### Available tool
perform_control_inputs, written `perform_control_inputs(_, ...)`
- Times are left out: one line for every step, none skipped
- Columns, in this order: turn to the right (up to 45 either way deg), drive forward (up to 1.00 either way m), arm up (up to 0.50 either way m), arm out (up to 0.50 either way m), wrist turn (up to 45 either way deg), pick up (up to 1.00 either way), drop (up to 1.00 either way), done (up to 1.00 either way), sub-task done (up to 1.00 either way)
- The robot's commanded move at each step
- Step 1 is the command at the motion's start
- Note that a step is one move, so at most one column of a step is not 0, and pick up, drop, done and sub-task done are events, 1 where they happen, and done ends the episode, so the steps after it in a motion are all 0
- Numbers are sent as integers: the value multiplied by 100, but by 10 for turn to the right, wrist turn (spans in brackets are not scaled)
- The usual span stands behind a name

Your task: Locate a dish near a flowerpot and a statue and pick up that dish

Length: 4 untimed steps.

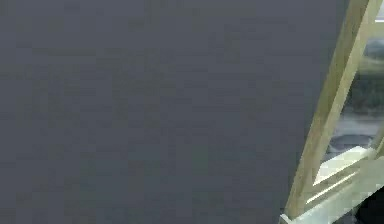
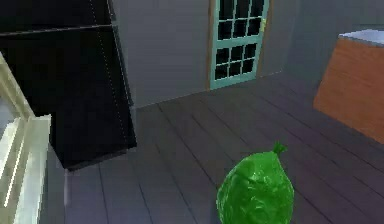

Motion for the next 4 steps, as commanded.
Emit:
perform_control_inputs(-450,0,0,0,0,0,0,0,0)
perform_control_inputs(-450,0,0,0,0,0,0,0,0)
perform_control_inputs(-360,0,0,0,0,0,0,0,0)
perform_control_inputs(0,100,0,0,0,0,0,0,0)
